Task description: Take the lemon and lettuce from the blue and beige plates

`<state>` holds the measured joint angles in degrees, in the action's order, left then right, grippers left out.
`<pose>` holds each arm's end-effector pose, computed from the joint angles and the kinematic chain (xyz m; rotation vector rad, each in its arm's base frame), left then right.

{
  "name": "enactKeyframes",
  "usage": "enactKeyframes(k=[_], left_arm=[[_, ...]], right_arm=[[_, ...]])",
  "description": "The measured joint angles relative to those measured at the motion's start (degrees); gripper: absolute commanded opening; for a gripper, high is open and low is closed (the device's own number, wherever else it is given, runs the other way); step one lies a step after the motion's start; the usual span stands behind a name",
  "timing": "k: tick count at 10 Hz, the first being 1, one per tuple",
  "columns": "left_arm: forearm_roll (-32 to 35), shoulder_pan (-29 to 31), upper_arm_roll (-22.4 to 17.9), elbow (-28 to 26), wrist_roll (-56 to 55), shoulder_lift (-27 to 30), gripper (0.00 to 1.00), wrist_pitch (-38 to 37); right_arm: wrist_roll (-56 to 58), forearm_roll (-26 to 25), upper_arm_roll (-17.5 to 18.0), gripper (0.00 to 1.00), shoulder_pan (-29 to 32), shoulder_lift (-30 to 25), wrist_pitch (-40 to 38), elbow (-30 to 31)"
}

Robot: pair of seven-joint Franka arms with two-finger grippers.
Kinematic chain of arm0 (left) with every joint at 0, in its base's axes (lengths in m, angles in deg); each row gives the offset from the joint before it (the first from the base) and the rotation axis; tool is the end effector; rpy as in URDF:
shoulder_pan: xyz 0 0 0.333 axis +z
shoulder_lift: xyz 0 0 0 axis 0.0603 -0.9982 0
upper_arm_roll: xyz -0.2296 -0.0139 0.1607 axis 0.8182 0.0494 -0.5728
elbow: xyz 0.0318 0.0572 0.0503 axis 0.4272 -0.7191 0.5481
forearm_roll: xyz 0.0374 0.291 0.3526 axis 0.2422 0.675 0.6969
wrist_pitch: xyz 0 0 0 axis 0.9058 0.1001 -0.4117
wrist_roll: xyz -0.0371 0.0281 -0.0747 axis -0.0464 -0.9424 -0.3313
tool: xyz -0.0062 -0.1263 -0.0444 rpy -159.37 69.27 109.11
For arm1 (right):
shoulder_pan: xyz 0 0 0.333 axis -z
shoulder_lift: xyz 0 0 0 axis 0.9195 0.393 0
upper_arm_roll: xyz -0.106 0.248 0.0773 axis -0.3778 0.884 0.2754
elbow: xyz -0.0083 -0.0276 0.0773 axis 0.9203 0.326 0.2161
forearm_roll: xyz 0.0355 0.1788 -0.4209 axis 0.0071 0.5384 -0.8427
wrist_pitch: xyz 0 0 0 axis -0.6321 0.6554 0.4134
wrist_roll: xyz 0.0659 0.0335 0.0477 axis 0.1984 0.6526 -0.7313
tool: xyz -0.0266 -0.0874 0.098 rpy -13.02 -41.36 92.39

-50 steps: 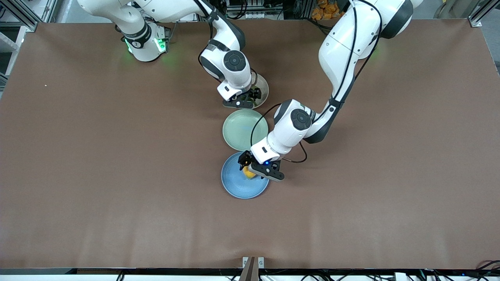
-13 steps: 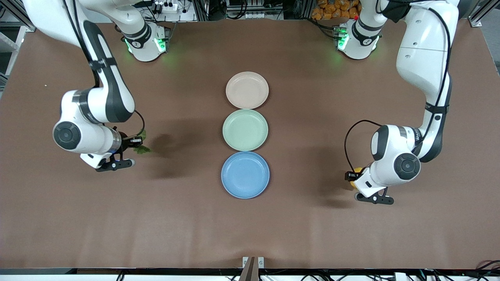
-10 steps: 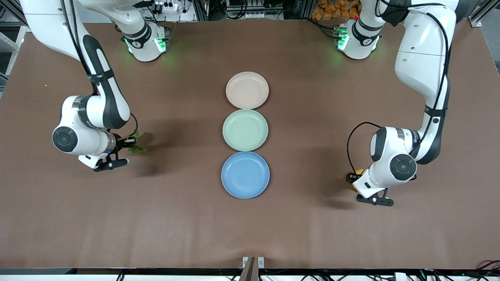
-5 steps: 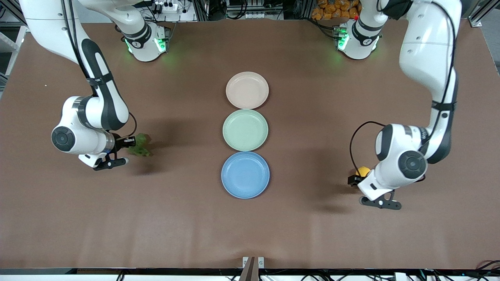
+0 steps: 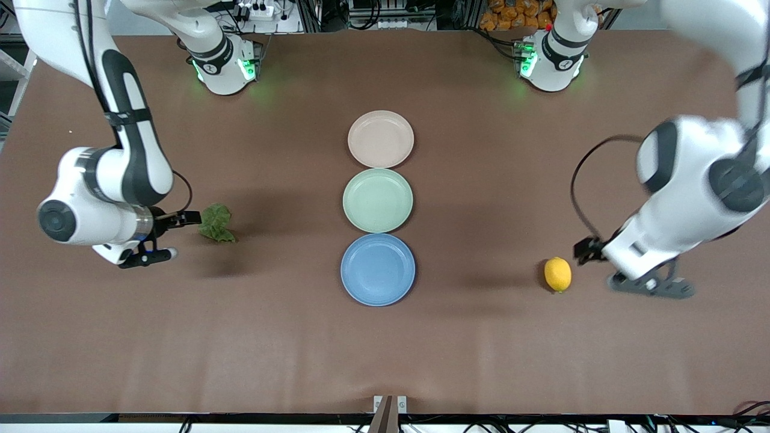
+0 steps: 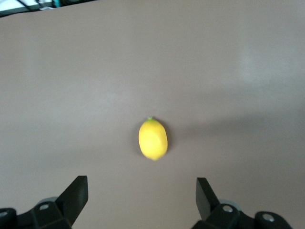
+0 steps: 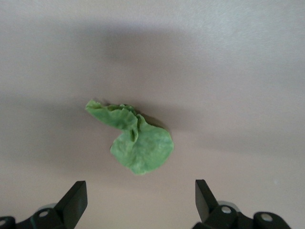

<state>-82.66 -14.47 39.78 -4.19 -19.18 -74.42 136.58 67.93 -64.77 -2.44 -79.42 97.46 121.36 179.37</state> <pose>0.7177 -0.1102 0.4149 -3.0871 0.2343 -0.1175 0.6381 -0.0157 0.2063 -3.0063 -0.2501 0.4810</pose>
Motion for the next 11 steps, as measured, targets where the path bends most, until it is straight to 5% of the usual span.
enactKeyframes(k=[4,7,11], left_arm=[[-0.09,3.14,1.45,-3.71,-0.01,12.49,1.00,-6.93],[-0.87,9.84,6.75,-6.83,-0.01,16.63,1.00,-7.83],[-1.28,12.13,8.53,-8.93,-0.23,18.74,1.00,-8.29]], right_arm=[[-0.62,0.00,-3.19,1.00,0.00,-1.61,-12.10,-12.13],[-8.68,0.00,-3.14,1.00,-1.61,-3.67,-18.27,-18.96],[-17.00,-2.03,1.98,1.00,-1.10,-10.48,-18.87,-20.00]])
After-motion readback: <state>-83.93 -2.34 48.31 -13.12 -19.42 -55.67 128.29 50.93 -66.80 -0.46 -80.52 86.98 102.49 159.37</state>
